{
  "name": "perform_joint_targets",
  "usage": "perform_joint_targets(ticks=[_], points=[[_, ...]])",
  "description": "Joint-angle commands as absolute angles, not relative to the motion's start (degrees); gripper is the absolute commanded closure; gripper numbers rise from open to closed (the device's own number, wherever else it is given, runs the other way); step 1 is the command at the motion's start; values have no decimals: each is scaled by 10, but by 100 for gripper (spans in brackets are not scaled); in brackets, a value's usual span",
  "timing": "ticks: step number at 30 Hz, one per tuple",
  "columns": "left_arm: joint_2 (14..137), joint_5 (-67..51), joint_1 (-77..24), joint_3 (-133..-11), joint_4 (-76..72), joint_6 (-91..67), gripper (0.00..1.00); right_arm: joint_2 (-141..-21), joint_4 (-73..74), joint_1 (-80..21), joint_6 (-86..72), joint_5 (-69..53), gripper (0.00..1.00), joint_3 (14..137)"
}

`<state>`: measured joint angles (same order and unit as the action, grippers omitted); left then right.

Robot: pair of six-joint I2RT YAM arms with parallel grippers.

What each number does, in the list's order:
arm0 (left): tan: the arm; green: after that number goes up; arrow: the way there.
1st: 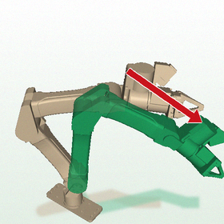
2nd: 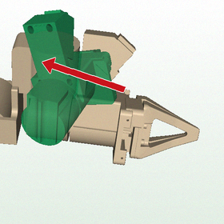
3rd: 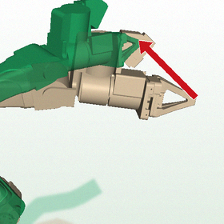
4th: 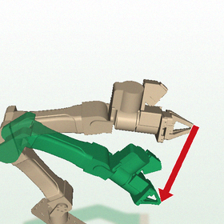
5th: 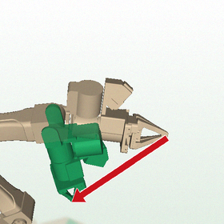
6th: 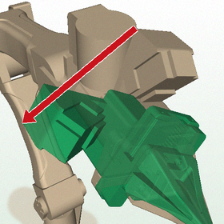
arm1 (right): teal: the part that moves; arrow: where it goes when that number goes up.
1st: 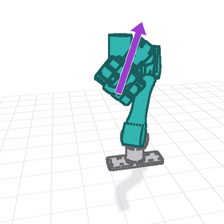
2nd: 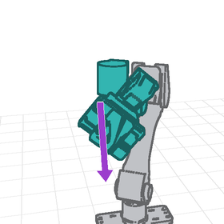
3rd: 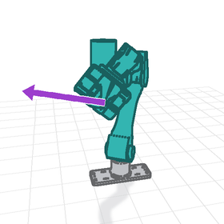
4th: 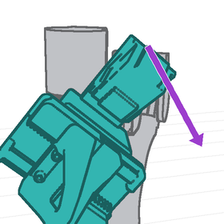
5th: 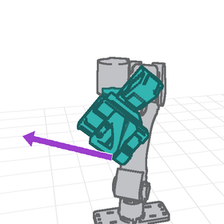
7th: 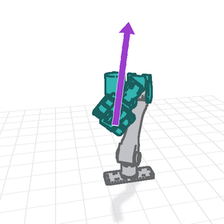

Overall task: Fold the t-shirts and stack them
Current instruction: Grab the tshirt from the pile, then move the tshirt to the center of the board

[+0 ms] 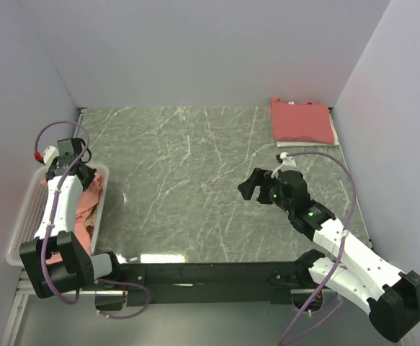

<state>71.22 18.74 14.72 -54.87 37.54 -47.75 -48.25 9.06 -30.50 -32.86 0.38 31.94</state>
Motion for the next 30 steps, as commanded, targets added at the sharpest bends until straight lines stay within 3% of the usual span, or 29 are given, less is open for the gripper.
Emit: perform_joint_targets(ticks=[1, 10, 22, 30], points=[[671, 173, 150, -576, 374, -459, 99, -476, 76, -308, -317, -6, 0, 340], [568, 114, 150, -690, 425, -392, 100, -490, 76, -308, -303, -33, 0, 369], [598, -84, 143, -979, 480, -381, 100, -504, 93, -307, -292, -36, 1, 424], [651, -91, 4, -1101, 466, -411, 99, -510, 99, -308, -286, -32, 1, 454]])
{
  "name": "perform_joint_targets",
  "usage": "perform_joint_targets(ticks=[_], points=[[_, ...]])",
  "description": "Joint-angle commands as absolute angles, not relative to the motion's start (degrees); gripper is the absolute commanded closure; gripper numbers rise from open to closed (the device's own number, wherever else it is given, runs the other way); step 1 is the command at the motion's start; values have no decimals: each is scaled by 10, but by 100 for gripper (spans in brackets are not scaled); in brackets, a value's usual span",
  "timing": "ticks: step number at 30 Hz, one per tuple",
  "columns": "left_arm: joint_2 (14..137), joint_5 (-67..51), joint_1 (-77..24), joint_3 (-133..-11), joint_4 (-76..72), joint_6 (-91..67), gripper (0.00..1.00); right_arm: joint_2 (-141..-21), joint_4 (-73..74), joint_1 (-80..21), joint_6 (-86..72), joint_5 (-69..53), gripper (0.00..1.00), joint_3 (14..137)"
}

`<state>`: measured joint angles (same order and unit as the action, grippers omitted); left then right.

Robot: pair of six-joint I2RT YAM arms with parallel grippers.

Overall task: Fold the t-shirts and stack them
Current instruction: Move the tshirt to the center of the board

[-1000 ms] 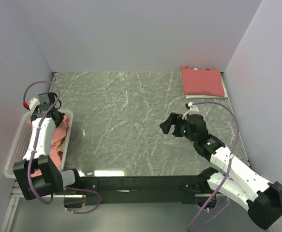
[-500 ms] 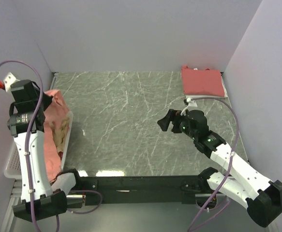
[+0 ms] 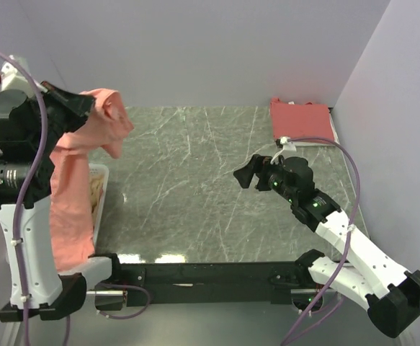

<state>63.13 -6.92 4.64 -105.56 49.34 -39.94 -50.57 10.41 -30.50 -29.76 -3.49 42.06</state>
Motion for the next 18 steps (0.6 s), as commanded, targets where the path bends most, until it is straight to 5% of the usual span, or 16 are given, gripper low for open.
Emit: perform_joint_targets(ticks=[1, 12, 18], points=[[660, -84, -18, -1112, 468, -414, 99, -510, 99, -308, -284, -32, 1, 458], [726, 40, -315, -1026, 376, -452, 99, -478, 109, -307, -293, -1, 1, 450], [827, -21, -377, -933, 272, -479, 99, -452, 120, -308, -310, 42, 2, 426]])
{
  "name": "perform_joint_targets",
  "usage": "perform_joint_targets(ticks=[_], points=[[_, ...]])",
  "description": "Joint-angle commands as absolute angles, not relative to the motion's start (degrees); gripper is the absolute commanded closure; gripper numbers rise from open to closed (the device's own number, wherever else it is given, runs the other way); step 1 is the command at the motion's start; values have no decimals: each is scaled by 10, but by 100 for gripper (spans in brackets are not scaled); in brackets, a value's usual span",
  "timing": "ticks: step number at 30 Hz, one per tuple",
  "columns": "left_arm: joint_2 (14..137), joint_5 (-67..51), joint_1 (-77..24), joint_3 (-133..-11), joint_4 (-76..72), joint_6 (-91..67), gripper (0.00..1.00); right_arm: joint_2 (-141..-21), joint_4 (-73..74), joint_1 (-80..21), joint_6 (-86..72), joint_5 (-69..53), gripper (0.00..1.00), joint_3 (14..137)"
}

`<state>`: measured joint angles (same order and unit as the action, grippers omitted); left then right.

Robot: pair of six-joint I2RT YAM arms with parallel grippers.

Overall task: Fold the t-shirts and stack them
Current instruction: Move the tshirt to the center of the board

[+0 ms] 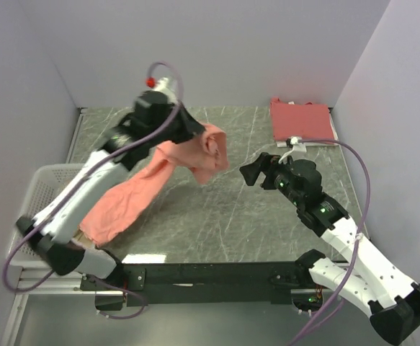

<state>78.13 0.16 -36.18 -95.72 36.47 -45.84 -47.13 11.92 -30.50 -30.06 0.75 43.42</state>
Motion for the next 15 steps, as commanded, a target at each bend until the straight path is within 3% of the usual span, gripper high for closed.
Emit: perform_joint_targets(ticks=[1, 6, 7, 9, 15], points=[[849, -31, -385, -935, 266, -477, 99, -445, 121, -308, -315, 48, 2, 418], [1011, -88, -421, -991, 258, -470, 96, -434, 133, -308, -333, 93, 2, 392], [1028, -97, -420, -994, 253, -472, 83, -436, 135, -308, -340, 99, 2, 385], [1058, -104, -419, -996, 241, -470, 77, -442, 142, -307, -346, 112, 2, 377], [1055, -96, -403, -987, 233, -477, 44, -484, 131, -308, -372, 117, 4, 348]])
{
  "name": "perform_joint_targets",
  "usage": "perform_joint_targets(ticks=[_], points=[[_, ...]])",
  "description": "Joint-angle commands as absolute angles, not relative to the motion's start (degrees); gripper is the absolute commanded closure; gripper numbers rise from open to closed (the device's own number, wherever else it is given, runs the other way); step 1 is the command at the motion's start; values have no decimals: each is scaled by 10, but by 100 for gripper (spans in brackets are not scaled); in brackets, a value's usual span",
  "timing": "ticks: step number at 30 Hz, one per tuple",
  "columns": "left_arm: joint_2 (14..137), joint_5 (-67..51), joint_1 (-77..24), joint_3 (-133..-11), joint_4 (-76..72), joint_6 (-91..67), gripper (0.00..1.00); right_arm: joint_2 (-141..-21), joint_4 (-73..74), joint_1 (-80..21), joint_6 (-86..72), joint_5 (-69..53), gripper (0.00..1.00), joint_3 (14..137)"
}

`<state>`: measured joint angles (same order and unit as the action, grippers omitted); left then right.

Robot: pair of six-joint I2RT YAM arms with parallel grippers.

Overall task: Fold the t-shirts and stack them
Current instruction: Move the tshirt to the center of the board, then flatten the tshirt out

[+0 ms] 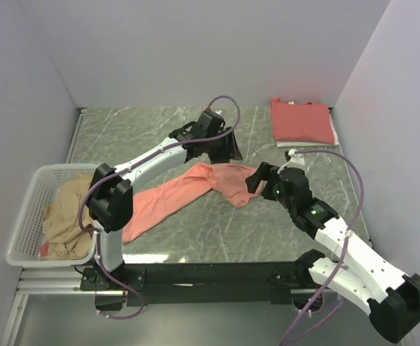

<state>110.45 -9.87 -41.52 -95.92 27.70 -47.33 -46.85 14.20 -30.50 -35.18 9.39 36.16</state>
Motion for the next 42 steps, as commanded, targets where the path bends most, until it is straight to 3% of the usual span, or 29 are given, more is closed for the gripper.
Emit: perform_joint_targets(ticks=[1, 3, 8, 14, 20, 22, 29, 32, 34, 35, 36, 39, 42], points=[[1043, -78, -395, -976, 236, -484, 40, -500, 126, -308, -373, 119, 4, 345], [991, -24, -376, -905, 235, -504, 34, -518, 115, -308, -373, 120, 5, 345], [821, 30, -274, -663, 225, -585, 39, -604, 85, -308, -361, 81, 11, 360], [695, 185, -225, -511, 307, -656, 38, -678, 25, -330, -395, 37, 16, 345], [682, 183, -179, -456, 301, -663, 39, -750, 1, -387, -443, 77, 18, 353], [689, 180, -167, -457, 306, -661, 40, -776, 2, -388, -453, 91, 23, 359], [692, 158, -159, -459, 284, -644, 40, -811, 13, -388, -454, 134, 24, 372], [700, 152, -160, -466, 283, -639, 39, -845, 13, -387, -443, 124, 33, 398], [700, 149, -160, -468, 282, -635, 38, -870, 20, -388, -437, 115, 46, 417], [700, 149, -159, -473, 283, -633, 38, -874, 32, -387, -434, 113, 53, 422], [699, 149, -159, -473, 284, -631, 38, -872, 39, -386, -430, 119, 74, 428], [699, 149, -159, -481, 287, -621, 39, -823, 90, -359, -404, 134, 100, 438], [700, 145, -159, -483, 287, -615, 39, -734, 155, -291, -360, 142, 100, 459]])
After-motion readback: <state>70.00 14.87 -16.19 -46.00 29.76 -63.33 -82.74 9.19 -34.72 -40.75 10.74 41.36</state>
